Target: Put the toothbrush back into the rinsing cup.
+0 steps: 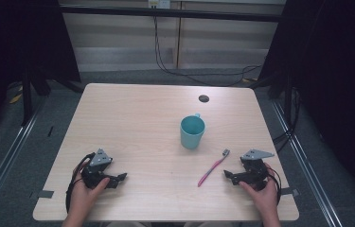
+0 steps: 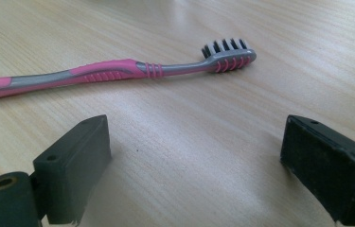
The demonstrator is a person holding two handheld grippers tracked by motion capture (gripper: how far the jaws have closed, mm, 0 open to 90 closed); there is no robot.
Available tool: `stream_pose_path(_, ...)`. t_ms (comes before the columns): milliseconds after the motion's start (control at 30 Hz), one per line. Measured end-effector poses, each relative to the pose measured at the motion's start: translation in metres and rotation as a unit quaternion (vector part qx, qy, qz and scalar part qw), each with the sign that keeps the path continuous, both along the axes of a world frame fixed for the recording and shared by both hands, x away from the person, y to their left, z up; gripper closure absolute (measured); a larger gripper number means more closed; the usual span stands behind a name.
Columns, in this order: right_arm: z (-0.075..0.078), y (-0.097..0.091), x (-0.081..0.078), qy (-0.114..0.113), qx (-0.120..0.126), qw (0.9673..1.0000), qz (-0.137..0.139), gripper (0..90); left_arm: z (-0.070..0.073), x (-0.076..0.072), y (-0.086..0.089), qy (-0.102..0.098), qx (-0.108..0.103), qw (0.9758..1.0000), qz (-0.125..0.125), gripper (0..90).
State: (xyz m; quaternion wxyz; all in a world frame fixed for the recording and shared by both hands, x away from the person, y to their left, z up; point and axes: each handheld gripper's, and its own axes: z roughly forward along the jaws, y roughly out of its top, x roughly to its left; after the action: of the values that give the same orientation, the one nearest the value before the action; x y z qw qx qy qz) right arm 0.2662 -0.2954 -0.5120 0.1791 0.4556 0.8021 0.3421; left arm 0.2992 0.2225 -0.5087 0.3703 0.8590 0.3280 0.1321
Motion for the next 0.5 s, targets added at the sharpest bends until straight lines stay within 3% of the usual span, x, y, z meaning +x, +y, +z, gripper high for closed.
stream_pose_path(333,0.0001,0.0008,-0.0007,0.001,0.0,1.0,-0.006,8.8,0.0003,-0.0016,0.0008,0.001,0.0,1.0,-0.004,15.6)
stream_pose_path(500,0.0002,0.0041,-0.0007,0.001,0.0,0.9997,-0.023,9.0,0.0003,-0.0016,0.0009,0.0,0.0,1.0,-0.003,15.6)
